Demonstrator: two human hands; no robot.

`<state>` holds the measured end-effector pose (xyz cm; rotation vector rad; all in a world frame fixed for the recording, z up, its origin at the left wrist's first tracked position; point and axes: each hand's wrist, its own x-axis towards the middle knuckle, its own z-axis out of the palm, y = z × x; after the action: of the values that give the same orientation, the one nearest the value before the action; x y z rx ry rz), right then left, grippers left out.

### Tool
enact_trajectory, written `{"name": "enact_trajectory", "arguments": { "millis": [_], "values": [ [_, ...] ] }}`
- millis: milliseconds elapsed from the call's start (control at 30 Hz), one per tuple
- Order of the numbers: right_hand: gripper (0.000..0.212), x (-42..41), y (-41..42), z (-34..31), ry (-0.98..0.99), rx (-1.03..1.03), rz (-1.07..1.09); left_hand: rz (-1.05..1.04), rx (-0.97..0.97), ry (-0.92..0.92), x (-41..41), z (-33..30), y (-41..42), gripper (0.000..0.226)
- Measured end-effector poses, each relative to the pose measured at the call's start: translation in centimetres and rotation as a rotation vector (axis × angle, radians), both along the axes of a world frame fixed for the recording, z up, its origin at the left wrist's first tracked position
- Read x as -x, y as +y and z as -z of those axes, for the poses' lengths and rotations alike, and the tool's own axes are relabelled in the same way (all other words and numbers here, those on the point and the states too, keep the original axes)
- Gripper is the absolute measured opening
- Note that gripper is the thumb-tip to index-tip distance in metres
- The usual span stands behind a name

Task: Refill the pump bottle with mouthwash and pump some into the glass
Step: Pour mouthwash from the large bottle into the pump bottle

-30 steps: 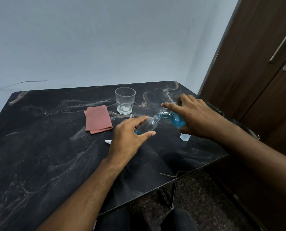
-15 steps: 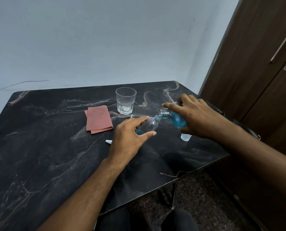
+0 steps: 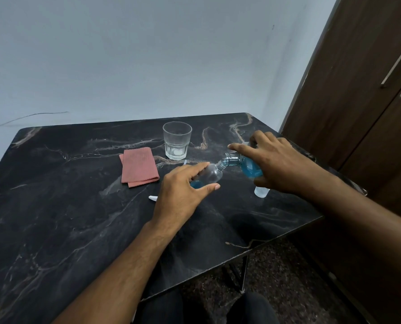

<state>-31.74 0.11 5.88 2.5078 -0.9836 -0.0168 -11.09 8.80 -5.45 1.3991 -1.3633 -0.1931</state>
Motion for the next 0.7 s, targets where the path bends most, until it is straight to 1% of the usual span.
{"name": "enact_trajectory", "arguments": {
  "millis": [700],
  "values": [
    [0.109,-0.14,0.09,-0.07,0.002,-0.007,0.01,0.007,0.006,0.013,-0.05,-0.09,0.11,0.062]
  ]
}}
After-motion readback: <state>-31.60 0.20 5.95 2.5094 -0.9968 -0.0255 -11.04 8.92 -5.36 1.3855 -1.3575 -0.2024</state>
